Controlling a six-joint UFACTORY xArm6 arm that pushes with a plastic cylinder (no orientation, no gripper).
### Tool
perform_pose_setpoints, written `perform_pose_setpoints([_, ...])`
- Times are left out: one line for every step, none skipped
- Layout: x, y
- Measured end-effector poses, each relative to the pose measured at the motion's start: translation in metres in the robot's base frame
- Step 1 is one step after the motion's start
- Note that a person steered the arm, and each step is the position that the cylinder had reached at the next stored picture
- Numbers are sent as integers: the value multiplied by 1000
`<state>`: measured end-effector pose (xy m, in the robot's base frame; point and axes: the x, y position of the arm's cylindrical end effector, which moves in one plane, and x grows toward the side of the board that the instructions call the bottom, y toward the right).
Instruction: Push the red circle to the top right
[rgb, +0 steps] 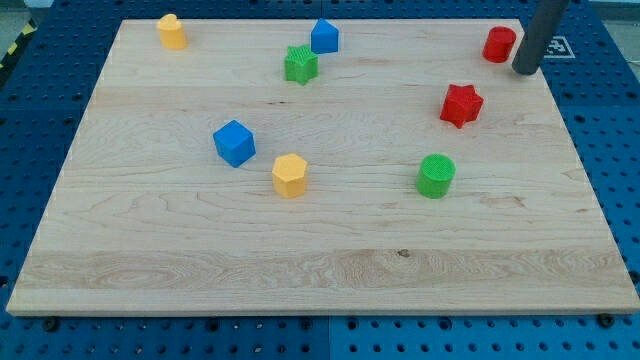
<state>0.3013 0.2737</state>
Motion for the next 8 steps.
perform_pose_setpoints([-3, 0])
perform_pose_setpoints([-8, -3])
perform_pose_setpoints([-8, -3])
perform_pose_setpoints([-8, -3])
perform_pose_setpoints([-6, -3])
perform_pose_setpoints([-5, -6])
perform_pose_setpoints([-5, -11])
perform_pose_setpoints([-5, -11])
